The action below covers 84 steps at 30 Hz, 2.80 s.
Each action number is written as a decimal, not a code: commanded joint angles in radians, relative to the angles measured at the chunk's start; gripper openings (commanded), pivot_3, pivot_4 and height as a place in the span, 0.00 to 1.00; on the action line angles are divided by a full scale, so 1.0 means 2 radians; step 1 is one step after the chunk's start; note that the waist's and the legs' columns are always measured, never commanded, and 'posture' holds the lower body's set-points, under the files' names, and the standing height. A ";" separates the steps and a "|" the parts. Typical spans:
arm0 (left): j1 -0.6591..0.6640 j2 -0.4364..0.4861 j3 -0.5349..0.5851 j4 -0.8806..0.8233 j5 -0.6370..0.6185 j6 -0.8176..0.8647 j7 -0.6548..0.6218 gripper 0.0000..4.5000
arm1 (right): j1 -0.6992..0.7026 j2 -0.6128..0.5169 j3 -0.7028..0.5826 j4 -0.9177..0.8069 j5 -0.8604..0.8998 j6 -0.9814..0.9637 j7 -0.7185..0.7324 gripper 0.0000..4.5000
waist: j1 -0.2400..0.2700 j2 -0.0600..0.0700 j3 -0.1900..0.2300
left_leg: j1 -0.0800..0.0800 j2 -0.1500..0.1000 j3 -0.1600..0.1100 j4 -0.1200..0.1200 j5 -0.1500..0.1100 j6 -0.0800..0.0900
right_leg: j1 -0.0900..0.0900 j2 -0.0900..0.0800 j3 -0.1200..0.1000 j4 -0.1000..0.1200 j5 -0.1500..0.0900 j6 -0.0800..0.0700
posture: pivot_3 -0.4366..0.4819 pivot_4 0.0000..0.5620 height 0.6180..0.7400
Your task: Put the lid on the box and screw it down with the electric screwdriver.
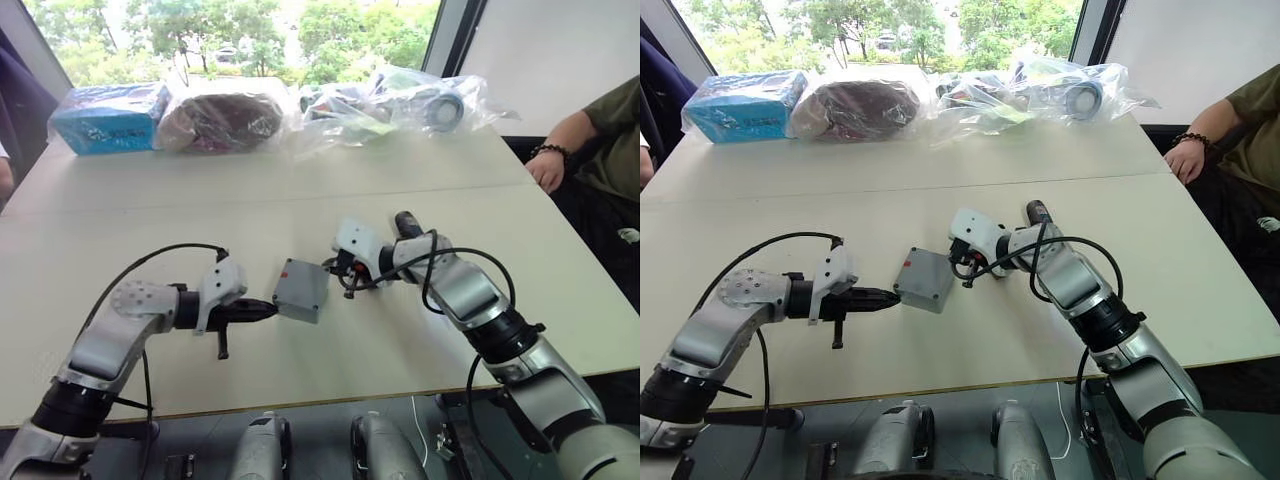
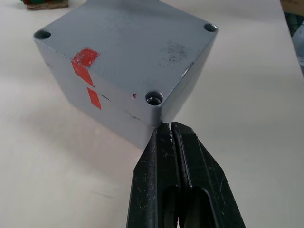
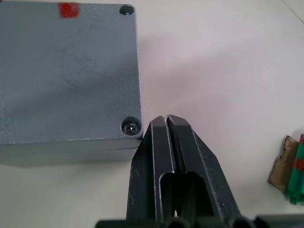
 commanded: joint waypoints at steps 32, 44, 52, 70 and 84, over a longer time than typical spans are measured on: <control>0.002 0.036 0.046 -0.018 -0.017 0.004 -0.004 0.00 | 0.054 -0.022 -0.055 -0.161 0.026 0.079 -0.023 0.00 | 0.000 0.000 0.000 | 0.000 0.000 0.000 0.000 0.000 0.000 | -0.001 0.000 0.000 0.002 0.000 0.000 | 0.48 0.27 1.00; -0.074 0.046 0.120 -0.037 -0.090 0.075 0.033 0.00 | 0.034 0.042 -0.155 -0.082 0.025 0.034 -0.133 0.36 | 0.000 0.000 0.000 | 0.000 0.000 0.000 0.000 0.000 0.000 | 0.000 0.000 0.000 0.002 0.000 0.000 | 0.48 0.27 1.00; -0.128 0.015 0.102 -0.011 -0.093 0.085 0.049 0.00 | -0.022 0.089 -0.163 0.049 0.030 0.071 -0.172 0.77 | -0.002 0.000 0.000 | 0.000 0.000 0.000 0.000 0.000 0.000 | -0.001 0.000 0.000 0.003 0.000 0.000 | 0.48 0.27 1.00; -0.121 0.010 0.089 -0.022 -0.097 0.094 0.046 0.00 | -0.067 0.125 -0.181 0.166 0.039 0.046 -0.179 0.77 | -0.002 0.000 0.000 | 0.000 0.000 0.000 0.000 0.000 0.000 | -0.001 0.000 0.000 0.003 0.000 0.000 | 0.48 0.27 1.00; -0.120 0.005 0.089 -0.031 -0.101 0.103 0.055 0.00 | -0.061 0.119 -0.189 0.169 0.041 0.049 -0.178 0.73 | -0.002 0.000 0.000 | 0.000 0.000 0.000 0.000 0.000 0.000 | -0.001 0.000 0.000 0.003 0.000 0.000 | 0.48 0.27 1.00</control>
